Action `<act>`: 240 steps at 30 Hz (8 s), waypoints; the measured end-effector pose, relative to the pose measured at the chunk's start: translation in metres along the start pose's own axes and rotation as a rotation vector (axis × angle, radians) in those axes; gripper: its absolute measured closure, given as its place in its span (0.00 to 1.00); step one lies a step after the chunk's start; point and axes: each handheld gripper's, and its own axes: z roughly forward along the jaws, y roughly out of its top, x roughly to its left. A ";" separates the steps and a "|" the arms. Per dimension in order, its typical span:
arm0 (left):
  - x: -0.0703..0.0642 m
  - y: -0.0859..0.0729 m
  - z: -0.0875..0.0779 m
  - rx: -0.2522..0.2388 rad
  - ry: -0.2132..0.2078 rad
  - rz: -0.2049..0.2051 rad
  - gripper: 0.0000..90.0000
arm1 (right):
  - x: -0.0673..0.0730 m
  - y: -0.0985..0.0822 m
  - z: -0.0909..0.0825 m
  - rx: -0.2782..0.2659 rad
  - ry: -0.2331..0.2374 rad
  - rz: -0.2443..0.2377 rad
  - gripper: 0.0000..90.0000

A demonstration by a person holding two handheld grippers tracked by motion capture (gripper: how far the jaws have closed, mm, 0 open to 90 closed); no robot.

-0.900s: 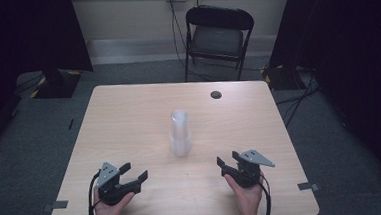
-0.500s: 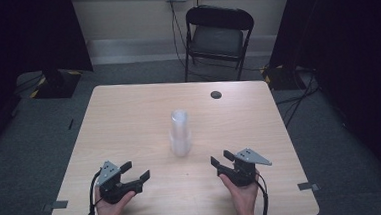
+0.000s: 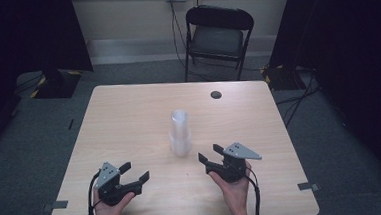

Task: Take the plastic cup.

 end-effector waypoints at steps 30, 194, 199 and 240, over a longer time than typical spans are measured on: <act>-0.007 0.001 0.008 0.013 -0.015 0.022 0.24 | 0.008 0.048 0.055 0.026 0.119 -0.122 0.28; -0.038 0.014 0.043 -0.054 -0.147 0.127 0.43 | -0.018 0.092 0.028 -0.133 0.204 0.076 0.36; -0.040 0.016 0.047 -0.047 -0.176 0.127 0.46 | -0.017 0.078 0.023 -0.121 0.228 0.119 0.36; -0.068 0.028 0.065 -0.137 -0.283 0.154 0.66 | -0.003 -0.001 0.018 0.004 0.433 0.453 0.38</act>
